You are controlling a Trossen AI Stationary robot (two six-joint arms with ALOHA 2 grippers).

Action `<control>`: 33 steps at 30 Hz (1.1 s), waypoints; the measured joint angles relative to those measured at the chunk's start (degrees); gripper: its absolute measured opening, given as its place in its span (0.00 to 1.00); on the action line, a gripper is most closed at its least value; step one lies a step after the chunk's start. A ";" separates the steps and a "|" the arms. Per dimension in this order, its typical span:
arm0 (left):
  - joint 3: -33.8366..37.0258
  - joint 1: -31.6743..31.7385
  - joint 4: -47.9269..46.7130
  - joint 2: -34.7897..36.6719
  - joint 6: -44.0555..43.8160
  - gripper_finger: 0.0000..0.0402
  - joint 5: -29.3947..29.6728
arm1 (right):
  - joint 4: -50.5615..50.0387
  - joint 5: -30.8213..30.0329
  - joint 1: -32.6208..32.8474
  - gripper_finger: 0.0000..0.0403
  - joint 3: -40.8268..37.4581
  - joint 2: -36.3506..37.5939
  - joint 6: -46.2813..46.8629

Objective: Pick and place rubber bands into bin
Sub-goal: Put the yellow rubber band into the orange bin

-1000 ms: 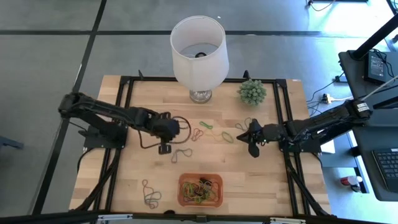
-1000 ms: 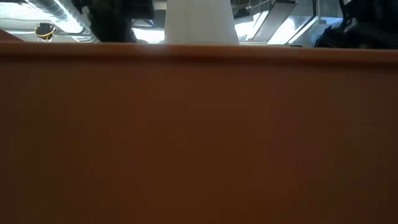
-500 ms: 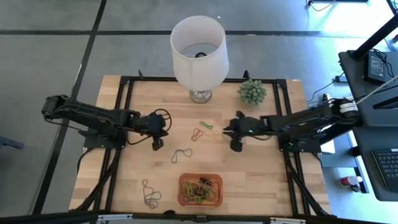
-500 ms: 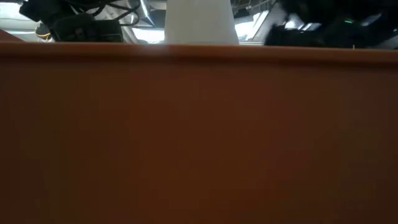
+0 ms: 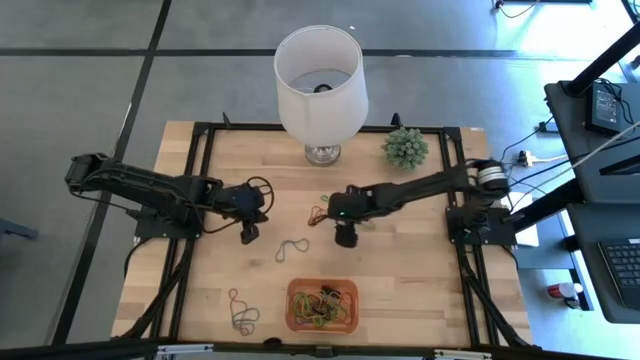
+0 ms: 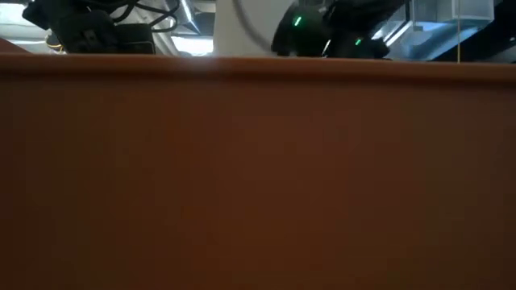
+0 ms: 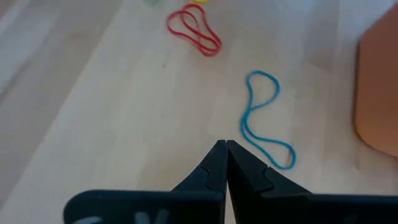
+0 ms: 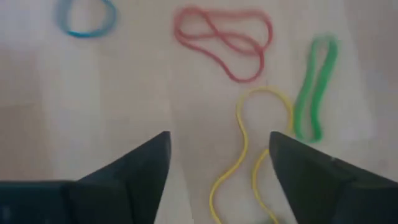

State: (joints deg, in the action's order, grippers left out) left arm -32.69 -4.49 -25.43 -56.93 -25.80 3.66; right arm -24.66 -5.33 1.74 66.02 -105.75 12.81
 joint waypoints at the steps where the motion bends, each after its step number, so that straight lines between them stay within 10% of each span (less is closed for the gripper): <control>1: 0.00 0.00 -0.01 0.00 0.01 0.01 -0.69 | -1.56 0.00 -0.40 0.71 1.00 -1.62 1.53; 11: 0.00 -0.02 -0.09 0.00 4.96 0.01 -2.24 | -11.99 -0.59 -2.38 0.68 4.80 -9.96 13.86; 22: 0.00 -0.02 -0.08 0.00 8.19 0.00 -2.23 | -10.98 -1.04 -1.88 0.04 4.51 -9.64 20.39; 33: 0.00 -0.02 -0.13 0.00 12.45 0.00 -2.21 | -18.80 -9.27 4.39 0.00 8.72 4.49 27.42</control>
State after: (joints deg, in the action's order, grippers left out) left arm -32.69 -4.51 -25.56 -56.93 -13.36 1.45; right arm -43.45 -14.60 6.13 74.74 -101.25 40.23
